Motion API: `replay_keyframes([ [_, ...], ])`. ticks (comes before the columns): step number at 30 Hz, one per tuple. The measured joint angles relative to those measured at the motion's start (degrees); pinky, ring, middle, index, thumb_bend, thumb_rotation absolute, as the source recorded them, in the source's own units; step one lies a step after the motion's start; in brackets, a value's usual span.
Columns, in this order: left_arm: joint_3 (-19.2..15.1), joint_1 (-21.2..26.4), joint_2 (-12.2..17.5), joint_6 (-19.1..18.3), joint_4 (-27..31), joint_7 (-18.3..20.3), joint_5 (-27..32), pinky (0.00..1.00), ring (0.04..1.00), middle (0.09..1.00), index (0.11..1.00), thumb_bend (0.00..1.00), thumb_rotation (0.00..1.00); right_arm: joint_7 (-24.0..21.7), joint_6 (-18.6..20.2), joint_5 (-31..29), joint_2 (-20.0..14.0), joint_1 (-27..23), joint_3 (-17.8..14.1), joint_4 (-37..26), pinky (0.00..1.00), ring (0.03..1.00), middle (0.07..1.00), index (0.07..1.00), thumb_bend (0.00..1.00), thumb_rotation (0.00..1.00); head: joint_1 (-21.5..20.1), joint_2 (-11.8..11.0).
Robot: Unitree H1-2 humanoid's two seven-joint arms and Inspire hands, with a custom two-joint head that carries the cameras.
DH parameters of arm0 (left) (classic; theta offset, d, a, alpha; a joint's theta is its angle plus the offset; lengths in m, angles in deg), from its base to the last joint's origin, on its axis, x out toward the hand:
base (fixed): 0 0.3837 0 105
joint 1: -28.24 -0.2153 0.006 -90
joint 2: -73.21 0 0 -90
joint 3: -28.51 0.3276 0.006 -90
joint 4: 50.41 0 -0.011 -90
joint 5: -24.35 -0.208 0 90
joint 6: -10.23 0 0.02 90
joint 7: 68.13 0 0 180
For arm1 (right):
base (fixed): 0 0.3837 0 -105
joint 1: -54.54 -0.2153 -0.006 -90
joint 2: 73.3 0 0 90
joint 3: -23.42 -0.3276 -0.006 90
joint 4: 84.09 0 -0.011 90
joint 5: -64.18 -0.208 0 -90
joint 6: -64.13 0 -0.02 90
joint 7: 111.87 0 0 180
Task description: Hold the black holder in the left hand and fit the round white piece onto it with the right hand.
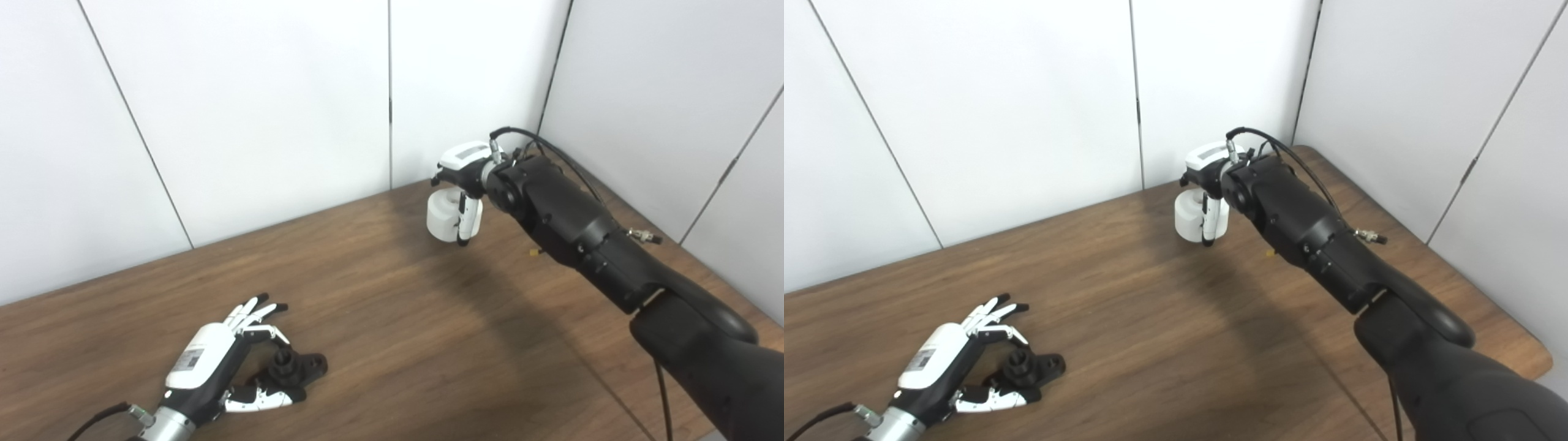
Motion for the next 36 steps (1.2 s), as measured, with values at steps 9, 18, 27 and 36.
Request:
replay_keyframes([
  [9,0.0,0.0,0.2,0.1,0.2,0.3,0.0,1.00,0.996,0.908,0.480,0.52,0.06,0.4,0.0,0.0,-0.1,0.0,0.2,0.5,0.88,0.960,0.982,0.838,0.94,0.29,0.0,0.1],
  [18,-0.3,0.0,0.4,0.1,0.6,1.4,0.2,1.00,0.998,0.910,0.481,0.52,0.07,0.9,0.0,-0.3,-0.6,0.0,0.1,0.7,0.87,0.945,0.971,0.809,0.93,0.29,0.2,0.4],
  [27,-0.5,-0.1,0.4,0.1,0.7,1.6,0.2,1.00,0.997,0.911,0.481,0.52,0.07,6.2,-0.3,0.1,-0.6,0.2,0.0,0.5,0.82,0.865,0.843,0.497,0.56,0.15,0.4,0.8],
  [36,-0.8,-0.3,0.4,0.4,0.8,1.6,0.2,0.99,0.988,0.906,0.481,0.52,0.06,16.4,-3.8,-1.7,-0.6,3.1,-1.2,0.7,0.81,0.807,0.752,0.480,0.53,0.14,0.3,1.1],
])
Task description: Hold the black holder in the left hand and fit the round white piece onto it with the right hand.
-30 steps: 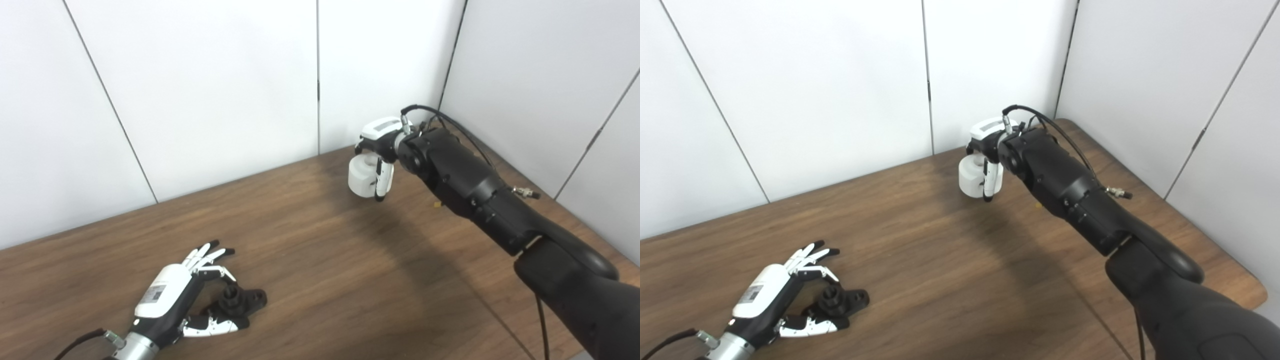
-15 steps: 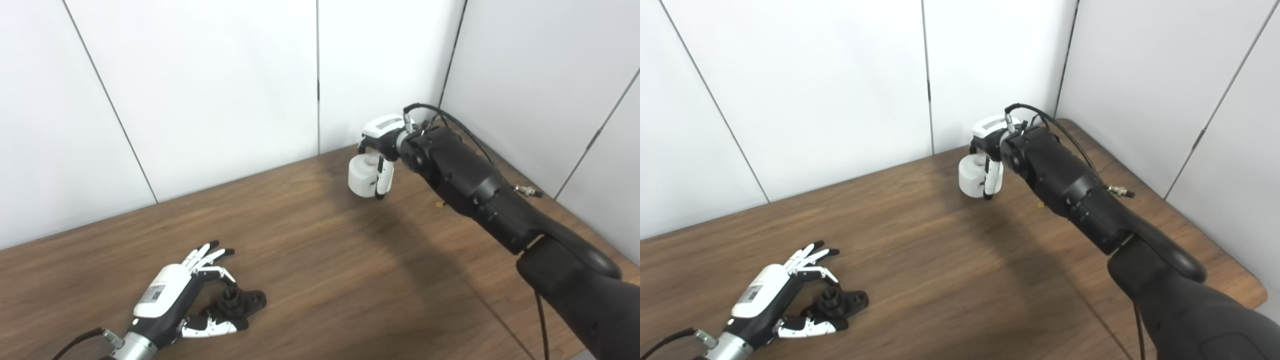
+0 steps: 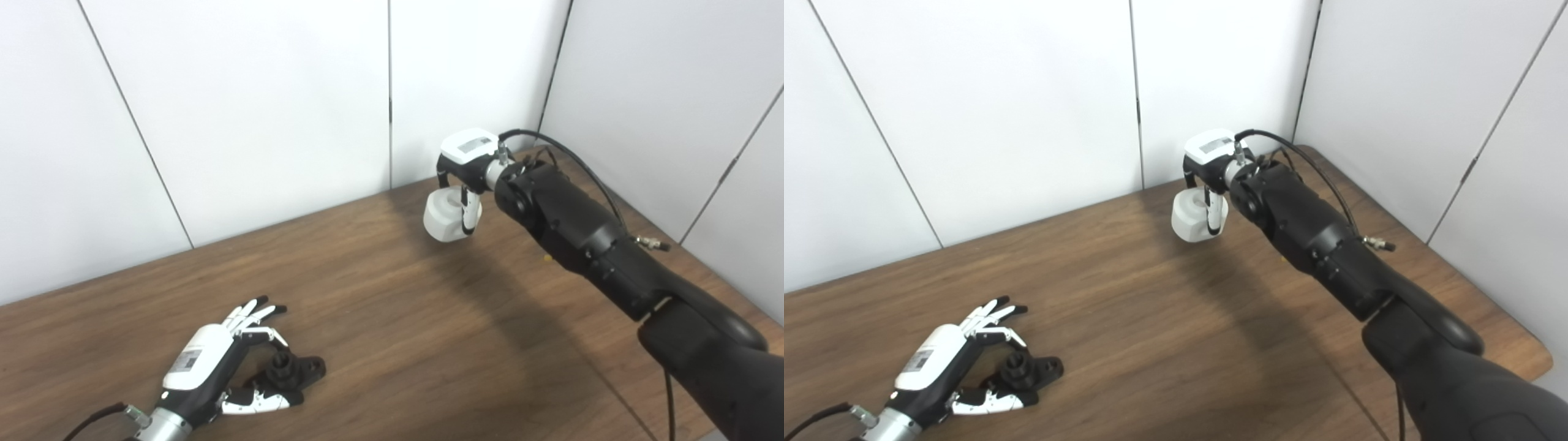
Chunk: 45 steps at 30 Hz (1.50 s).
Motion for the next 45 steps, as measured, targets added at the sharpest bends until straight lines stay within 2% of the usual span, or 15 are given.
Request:
replay_keyframes([
  [8,-0.3,-0.3,0.0,0.5,0.0,0.0,0.0,1.00,0.986,0.906,0.481,0.52,0.06,4.2,-0.3,-0.1,0.0,1.7,-1.1,-0.2,0.81,0.793,0.746,0.481,0.53,0.14,0.2,0.4],
  [13,-0.5,-0.4,-0.1,0.5,0.0,0.0,0.0,1.00,0.996,0.913,0.481,0.52,0.06,3.7,-0.2,-1.4,0.0,2.6,-2.2,-2.6,0.79,0.812,0.768,0.482,0.53,0.14,1.3,0.8],
  [19,-0.4,-0.4,-0.4,0.0,0.0,0.0,0.0,1.00,0.994,0.909,0.481,0.53,0.06,-4.4,-0.3,-3.1,-0.7,2.5,-2.2,-11.9,0.86,0.866,0.808,0.482,0.53,0.14,6.3,1.7],
  [24,-0.3,-0.4,-0.8,-0.7,0.1,-0.1,-0.4,0.99,0.991,0.905,0.481,0.52,0.07,-15.2,-0.7,-5.4,-1.9,1.1,-1.2,-18.8,0.92,0.932,0.832,0.482,0.53,0.14,9.0,2.1],
  [27,-0.2,-0.3,-1.0,-1.1,0.2,-0.1,-0.5,0.99,0.997,0.908,0.480,0.53,0.06,-20.8,-0.5,-6.4,-1.9,-1.0,-0.9,-22.1,0.91,0.925,0.825,0.481,0.53,0.14,10.7,2.5],
  [31,0.2,-0.3,-1.4,-2.6,1.0,0.0,-1.1,0.99,1.000,0.915,0.480,0.53,0.06,-25.8,-0.2,-7.4,-1.3,-3.3,-0.8,-26.0,0.91,0.915,0.825,0.480,0.53,0.14,12.0,3.0],
  [34,0.5,-0.4,-1.8,-3.9,1.8,0.1,-1.7,0.99,1.000,0.918,0.480,0.53,0.06,-28.6,-0.1,-7.6,0.2,-4.2,-0.5,-28.5,0.92,0.919,0.826,0.481,0.53,0.14,13.7,3.7],
  [35,0.6,-0.4,-1.9,-4.5,2.1,0.2,-1.8,0.99,1.000,0.920,0.480,0.53,0.06,-29.3,-0.1,-7.6,0.7,-4.3,-0.2,-29.3,0.92,0.917,0.825,0.480,0.53,0.14,15.7,4.2],
  [39,1.0,-0.3,-2.2,-5.6,2.5,0.2,-2.0,0.99,1.000,0.923,0.481,0.53,0.07,-31.6,-0.3,-7.4,1.7,-4.3,0.8,-31.5,0.92,0.922,0.830,0.481,0.53,0.14,18.9,4.8],
  [45,1.3,0.0,-3.3,-7.3,2.6,0.2,-2.7,0.99,1.000,0.914,0.480,0.53,0.07,-32.2,-2.3,-8.8,2.7,-4.3,1.0,-34.1,0.90,0.898,0.829,0.479,0.53,0.14,23.4,6.0],
])
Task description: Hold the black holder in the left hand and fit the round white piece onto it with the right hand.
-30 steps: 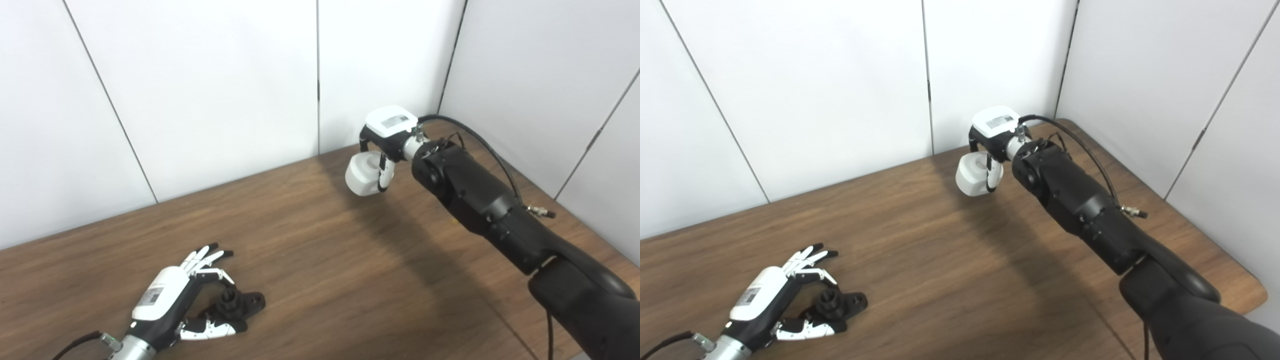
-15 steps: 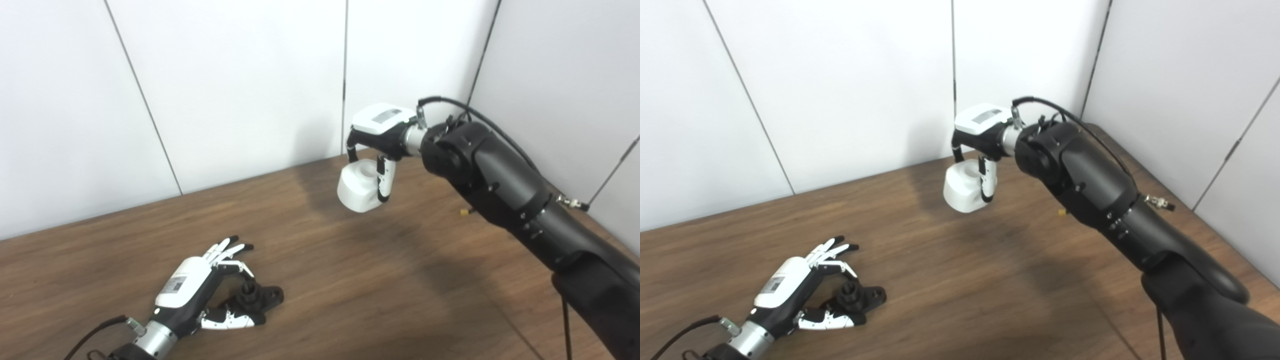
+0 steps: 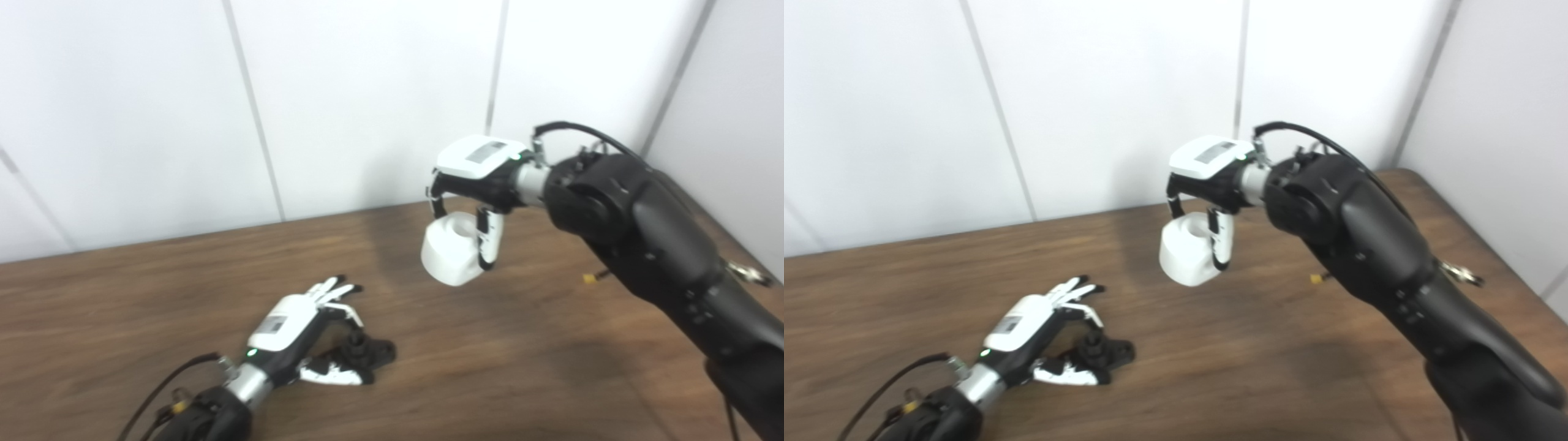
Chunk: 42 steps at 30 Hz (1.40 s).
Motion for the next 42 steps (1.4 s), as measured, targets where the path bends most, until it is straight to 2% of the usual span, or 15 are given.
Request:
replay_keyframes([
  [9,0.2,0.4,-1.6,-1.4,-0.2,0.0,-0.4,1.00,1.000,0.920,0.480,0.52,0.07,0.0,-0.9,-1.5,5.5,0.0,1.9,-0.5,0.93,0.920,0.818,0.479,0.53,0.14,3.3,1.6],
  [15,0.7,0.9,-2.1,-2.4,-0.3,0.0,-0.8,1.00,1.000,0.914,0.479,0.53,0.07,0.4,-4.2,-2.3,7.5,0.0,3.5,0.0,0.92,0.889,0.806,0.479,0.53,0.14,4.4,2.4],
  [21,1.0,1.3,-2.5,-2.6,-0.6,0.1,-1.0,1.00,1.000,0.917,0.480,0.52,0.07,0.3,-5.0,-2.3,9.9,0.0,4.9,0.4,0.92,0.890,0.811,0.479,0.53,0.14,4.9,3.0],
  [31,1.5,1.7,-3.2,-4.1,-0.5,0.3,-1.1,1.00,0.996,0.926,0.480,0.52,0.07,0.1,-5.4,-2.6,11.3,0.0,6.6,0.5,0.89,0.894,0.807,0.479,0.53,0.14,5.6,3.7],
  [42,2.0,1.9,-3.6,-5.1,-0.3,0.3,-1.1,1.00,1.000,0.932,0.480,0.52,0.07,0.5,-6.4,-2.8,11.5,0.2,7.1,1.5,0.90,0.894,0.811,0.479,0.53,0.14,6.2,4.0],
])
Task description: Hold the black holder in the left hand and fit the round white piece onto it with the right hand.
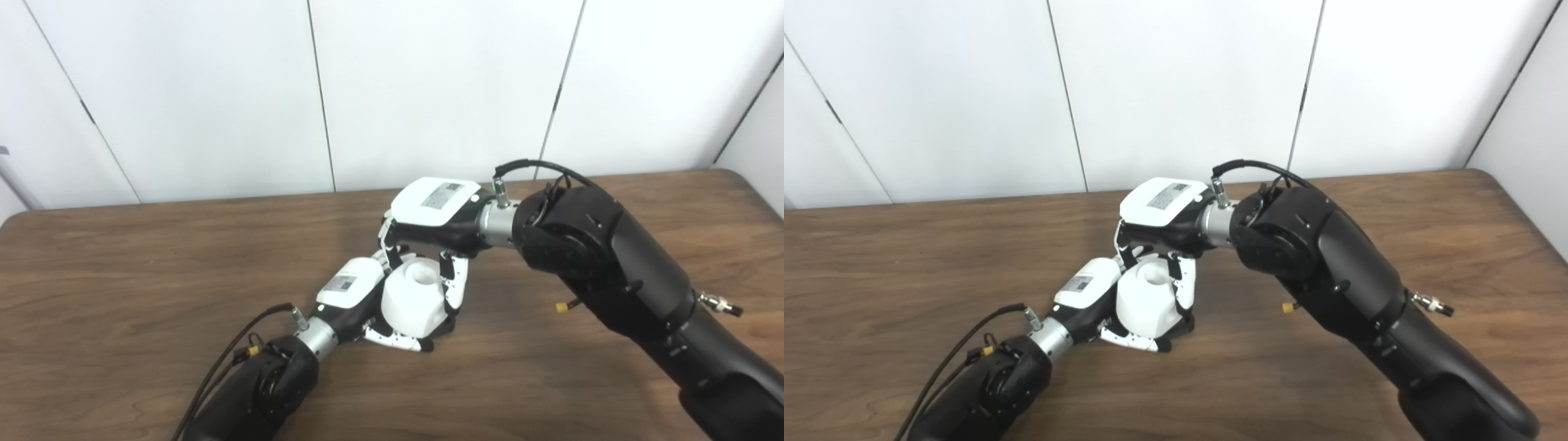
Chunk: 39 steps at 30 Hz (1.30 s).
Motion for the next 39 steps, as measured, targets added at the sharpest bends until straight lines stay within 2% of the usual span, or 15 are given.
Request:
replay_keyframes([
  [7,0.1,0.0,-0.1,-0.5,0.2,0.0,0.0,1.00,1.000,0.933,0.479,0.52,0.07,0.3,0.0,0.3,0.8,0.2,0.3,0.5,0.93,0.906,0.826,0.479,0.53,0.14,0.5,0.3],
  [18,0.4,-0.6,0.2,-2.0,2.0,0.5,-0.1,0.99,1.000,0.942,0.479,0.52,0.07,2.1,-1.4,0.4,1.4,0.4,0.9,2.0,0.92,0.907,0.824,0.479,0.53,0.14,1.4,0.7],
  [25,0.4,-1.0,0.7,-3.9,4.0,2.1,-0.1,0.99,1.000,0.939,0.480,0.52,0.07,2.4,-2.1,0.4,1.4,0.3,1.2,2.1,0.92,0.911,0.822,0.479,0.53,0.14,1.3,1.3],
  [39,0.0,-1.3,1.3,-4.8,5.9,4.5,0.0,1.00,1.000,0.926,0.480,0.52,0.07,2.2,-2.4,0.3,1.3,0.0,1.2,2.4,0.97,0.917,0.830,0.479,0.53,0.14,-0.1,1.9],
])
